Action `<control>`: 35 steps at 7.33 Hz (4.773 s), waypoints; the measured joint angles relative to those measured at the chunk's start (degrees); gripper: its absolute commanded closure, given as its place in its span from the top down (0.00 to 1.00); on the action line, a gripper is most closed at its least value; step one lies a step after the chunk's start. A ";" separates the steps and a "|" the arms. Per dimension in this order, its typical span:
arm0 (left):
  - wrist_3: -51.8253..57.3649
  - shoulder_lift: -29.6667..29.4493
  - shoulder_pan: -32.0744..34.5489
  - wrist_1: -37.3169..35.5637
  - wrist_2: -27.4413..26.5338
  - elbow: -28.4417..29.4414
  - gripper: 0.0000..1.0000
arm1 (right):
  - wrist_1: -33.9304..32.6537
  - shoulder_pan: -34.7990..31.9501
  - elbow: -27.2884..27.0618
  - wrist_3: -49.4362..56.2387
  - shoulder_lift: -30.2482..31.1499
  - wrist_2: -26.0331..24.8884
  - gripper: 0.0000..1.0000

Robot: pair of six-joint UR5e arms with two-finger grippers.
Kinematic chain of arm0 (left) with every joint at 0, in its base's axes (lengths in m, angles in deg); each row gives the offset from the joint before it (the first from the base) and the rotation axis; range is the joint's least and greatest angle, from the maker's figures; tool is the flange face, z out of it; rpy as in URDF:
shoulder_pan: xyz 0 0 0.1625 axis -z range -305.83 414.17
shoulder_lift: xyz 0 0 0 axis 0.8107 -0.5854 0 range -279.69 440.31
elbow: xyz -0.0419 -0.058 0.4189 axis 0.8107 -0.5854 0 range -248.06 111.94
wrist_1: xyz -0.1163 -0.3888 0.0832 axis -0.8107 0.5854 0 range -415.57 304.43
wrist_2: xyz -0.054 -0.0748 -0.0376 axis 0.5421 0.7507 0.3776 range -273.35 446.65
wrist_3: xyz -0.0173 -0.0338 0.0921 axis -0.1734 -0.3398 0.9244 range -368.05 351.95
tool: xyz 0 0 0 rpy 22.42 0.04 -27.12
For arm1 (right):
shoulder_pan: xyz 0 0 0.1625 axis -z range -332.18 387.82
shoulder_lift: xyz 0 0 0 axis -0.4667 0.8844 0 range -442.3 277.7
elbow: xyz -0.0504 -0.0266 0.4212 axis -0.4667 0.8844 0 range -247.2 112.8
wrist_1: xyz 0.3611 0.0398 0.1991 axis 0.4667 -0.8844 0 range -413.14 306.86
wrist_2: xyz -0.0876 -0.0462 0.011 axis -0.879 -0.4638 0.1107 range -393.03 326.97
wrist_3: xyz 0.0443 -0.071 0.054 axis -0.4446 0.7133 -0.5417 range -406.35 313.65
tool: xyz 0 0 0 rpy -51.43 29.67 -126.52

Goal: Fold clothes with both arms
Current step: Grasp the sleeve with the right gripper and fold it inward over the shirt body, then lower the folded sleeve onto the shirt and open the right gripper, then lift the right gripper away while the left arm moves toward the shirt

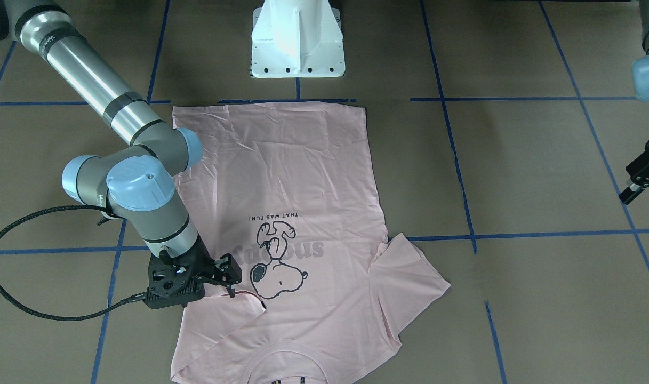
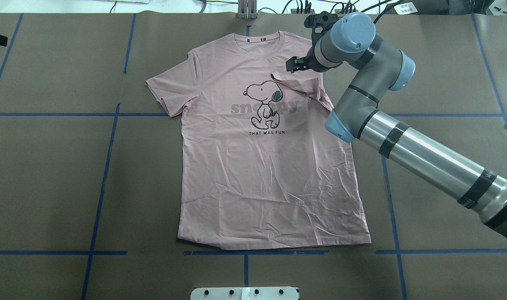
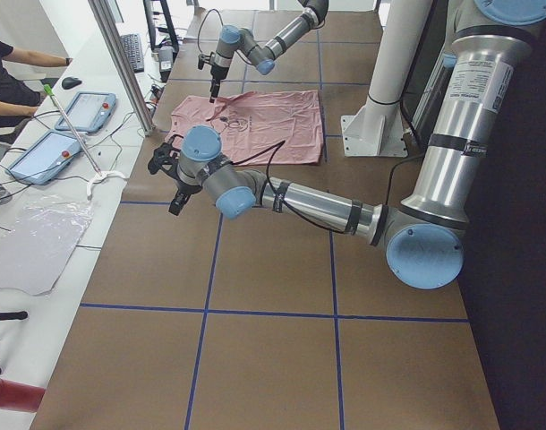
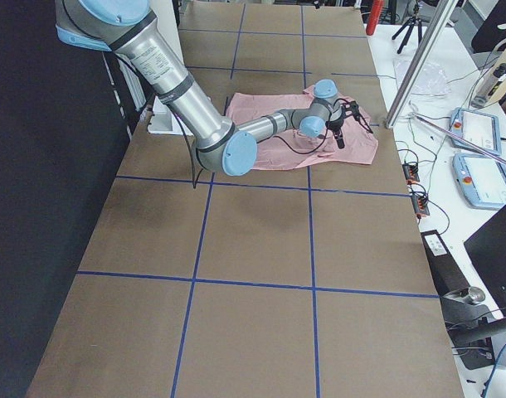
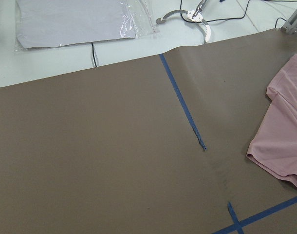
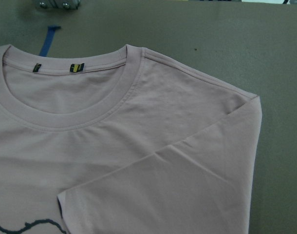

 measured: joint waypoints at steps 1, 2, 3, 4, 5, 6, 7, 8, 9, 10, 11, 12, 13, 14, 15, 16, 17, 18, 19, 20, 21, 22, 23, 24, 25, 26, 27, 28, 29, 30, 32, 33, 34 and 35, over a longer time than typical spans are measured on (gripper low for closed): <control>-0.01 0.09 0.00 0.01 0.02 -0.21 1.00 | -0.07 -0.02 0.00 -0.04 0.30 0.55 0.70; -0.01 0.22 0.00 -0.05 0.08 -0.61 1.00 | -0.09 -0.02 -0.02 -0.01 0.71 1.33 0.67; -0.01 0.34 0.00 -0.14 0.13 -1.02 1.00 | -0.10 -0.02 -0.04 0.08 1.22 1.87 0.67; -0.01 0.41 0.00 -0.18 0.18 -1.26 1.00 | -0.10 -0.02 -0.04 0.19 1.68 2.12 0.64; -0.01 0.46 0.00 -0.20 0.23 -1.36 1.00 | -0.10 -0.04 -0.04 0.30 2.07 2.40 0.46; -0.01 0.49 0.00 -0.21 0.25 -1.37 1.00 | -0.10 -0.14 -0.07 0.38 2.34 2.97 0.26; -0.01 0.49 0.00 -0.21 0.26 -1.35 1.00 | -0.10 -0.24 -0.10 0.43 2.41 3.41 0.12; -0.02 0.47 0.00 -0.21 0.26 -1.34 1.00 | -0.10 -0.31 -0.15 0.45 2.39 3.63 0.01; -0.01 0.48 0.00 -0.23 0.26 -1.33 1.00 | -0.09 -0.34 -0.19 0.46 2.31 3.71 0.00; -0.01 0.49 0.00 -0.26 0.26 -1.30 1.00 | -0.01 -0.36 -0.26 0.49 2.19 3.78 0.00; -0.01 0.50 0.00 -0.28 0.26 -1.27 1.00 | 0.09 -0.36 -0.56 0.55 2.09 4.16 0.00; -0.01 0.53 0.00 -0.29 0.26 -1.25 1.00 | 0.11 -0.36 -1.37 0.60 2.09 5.03 0.00; -0.01 0.56 0.00 -0.28 0.26 -1.25 1.00 | 0.09 -0.36 -2.72 0.63 2.36 6.05 0.00; -0.01 0.58 0.03 -0.24 0.26 -1.28 1.00 | 0.10 -0.24 -3.97 0.64 2.77 6.90 0.00; -0.01 0.59 0.06 -0.22 0.26 -1.31 1.00 | 0.15 0.06 -4.99 0.61 3.11 7.82 0.00; -0.01 0.59 0.07 -0.19 0.26 -1.31 1.00 | 0.21 0.66 -6.57 0.51 3.91 8.65 0.26; -0.01 0.59 0.09 -0.18 0.26 -1.32 1.00 | 0.25 1.40 -8.81 0.46 5.40 9.08 0.99; -0.01 0.59 0.09 -0.23 0.26 -1.41 1.00 | 0.28 2.00 -10.59 0.44 6.72 9.29 1.00; -0.01 0.59 0.09 -0.36 0.26 -1.55 1.00 | 0.27 2.38 -11.51 0.46 7.49 9.40 1.00; -0.01 0.59 0.09 -0.48 0.26 -1.70 1.00 | 0.25 2.54 -11.89 0.61 7.98 9.47 1.00; -0.25 0.59 0.08 -0.53 0.26 -1.79 1.00 | 0.19 2.57 -12.04 0.71 8.17 10.03 1.00; -1.68 0.45 0.01 -0.51 0.16 -1.88 1.00 | -0.16 2.37 -12.36 0.59 8.08 11.59 1.00; -4.58 0.14 -0.25 -0.40 -0.07 -2.19 1.00 | -2.11 1.67 -13.52 0.30 8.00 13.21 1.00; -8.39 -0.07 -1.44 -0.29 -0.83 -3.07 1.00 | -8.00 0.68 -16.37 0.13 7.93 14.09 1.00; -12.62 -0.22 -4.47 -0.24 -3.68 -4.29 1.00 | -17.91 -0.56 -20.83 0.16 7.73 14.41 1.00; -16.79 -0.72 -8.59 -0.26 -8.25 -5.24 1.00 | -28.09 -2.37 -25.74 0.45 7.82 14.71 1.00; -19.72 -1.55 -11.93 -0.30 -12.01 -5.57 1.00 | -35.50 -4.44 -30.29 1.66 8.82 15.20 1.00; -21.00 -2.48 -13.80 -0.34 -14.21 -5.18 1.00 | -40.18 -6.20 -33.81 4.53 10.39 15.61 1.00; -21.52 -3.74 -15.18 -0.48 -16.41 -4.25 1.00 | -43.25 -7.75 -36.03 8.74 11.84 15.79 1.00; -21.79 -5.16 -16.48 -0.63 -18.53 -2.97 1.00 | -44.98 -9.23 -37.61 13.55 13.60 15.88 1.00; -21.81 -8.92 -17.98 -0.65 -20.35 1.26 1.00 | -46.01 -12.48 -40.71 19.95 17.77 17.69 1.00; -21.72 -10.78 -18.64 -0.58 -21.50 3.47 1.00 | -46.09 -13.63 -42.26 21.76 19.86 18.61 1.00; -21.68 -12.27 -19.42 -0.54 -22.83 5.24 1.00 | -46.09 -14.67 -43.45 23.70 21.78 19.01 1.00; -22.39 -13.17 -21.00 -0.56 -24.23 6.26 1.00 | -46.10 -16.04 -44.07 26.32 23.54 19.18 1.00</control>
